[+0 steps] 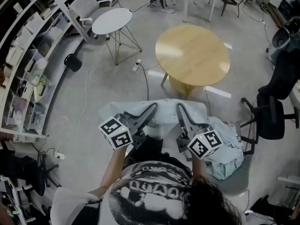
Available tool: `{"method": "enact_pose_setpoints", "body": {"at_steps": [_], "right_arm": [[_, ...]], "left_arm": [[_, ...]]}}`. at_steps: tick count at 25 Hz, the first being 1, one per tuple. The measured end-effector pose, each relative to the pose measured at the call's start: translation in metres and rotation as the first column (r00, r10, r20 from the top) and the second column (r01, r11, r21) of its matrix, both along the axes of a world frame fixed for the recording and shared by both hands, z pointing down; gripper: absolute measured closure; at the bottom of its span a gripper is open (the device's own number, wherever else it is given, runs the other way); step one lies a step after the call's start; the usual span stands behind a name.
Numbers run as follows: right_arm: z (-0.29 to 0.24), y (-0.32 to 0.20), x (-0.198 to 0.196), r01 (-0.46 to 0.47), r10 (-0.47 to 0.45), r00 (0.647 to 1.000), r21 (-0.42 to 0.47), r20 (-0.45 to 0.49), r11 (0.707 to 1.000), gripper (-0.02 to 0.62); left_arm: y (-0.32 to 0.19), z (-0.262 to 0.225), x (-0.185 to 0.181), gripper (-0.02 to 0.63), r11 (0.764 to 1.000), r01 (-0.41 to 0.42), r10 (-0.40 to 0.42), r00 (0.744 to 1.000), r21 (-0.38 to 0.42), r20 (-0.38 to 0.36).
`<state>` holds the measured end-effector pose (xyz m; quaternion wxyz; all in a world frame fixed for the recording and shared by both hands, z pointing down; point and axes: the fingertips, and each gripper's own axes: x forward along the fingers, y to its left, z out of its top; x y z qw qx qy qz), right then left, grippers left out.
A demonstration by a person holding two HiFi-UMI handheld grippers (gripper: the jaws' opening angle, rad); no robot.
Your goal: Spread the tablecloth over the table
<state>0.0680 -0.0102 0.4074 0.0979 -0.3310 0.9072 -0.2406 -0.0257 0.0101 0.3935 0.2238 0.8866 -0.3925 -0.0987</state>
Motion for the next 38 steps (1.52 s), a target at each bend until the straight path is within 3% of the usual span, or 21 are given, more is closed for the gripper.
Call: {"method": "enact_pose_setpoints", "body": {"at_steps": [10,17,23,29,33,38], "right_arm": [[-0.037,-0.124,-0.042,-0.076,0.079,0.996,0.058,-0.046,0.995,0.538],[-0.065,-0.225,-0.063,-0.121,0.132,0.987,0.127,-0.089,0.985,0.534],[-0.098,-0.303,-0.076,-0.154,0.174,0.980,0.191,-0.093,0.969,0.531],[-0.139,-0.368,-0.052,-0.206,0.235,0.967,0.237,-0.101,0.949,0.529],[-0.168,-0.411,-0.028,-0.237,0.274,0.956,0.273,-0.105,0.932,0.529],[-0.200,-0.465,0.006,-0.246,0.297,0.947,0.316,-0.124,0.916,0.531]], "left_arm": [[-0.134,-0.031,-0.043,0.568,0.989,-0.116,0.117,0.993,0.091,-0.013],[-0.242,-0.060,-0.063,0.560,0.957,-0.205,0.200,0.979,0.203,0.050],[-0.325,-0.095,-0.075,0.557,0.928,-0.272,0.254,0.962,0.255,0.102],[-0.393,-0.140,-0.051,0.555,0.883,-0.337,0.316,0.941,0.325,0.119],[-0.437,-0.168,-0.027,0.557,0.855,-0.334,0.314,0.942,0.397,0.118],[-0.493,-0.197,0.007,0.557,0.843,-0.328,0.328,0.942,0.427,0.077]]}}
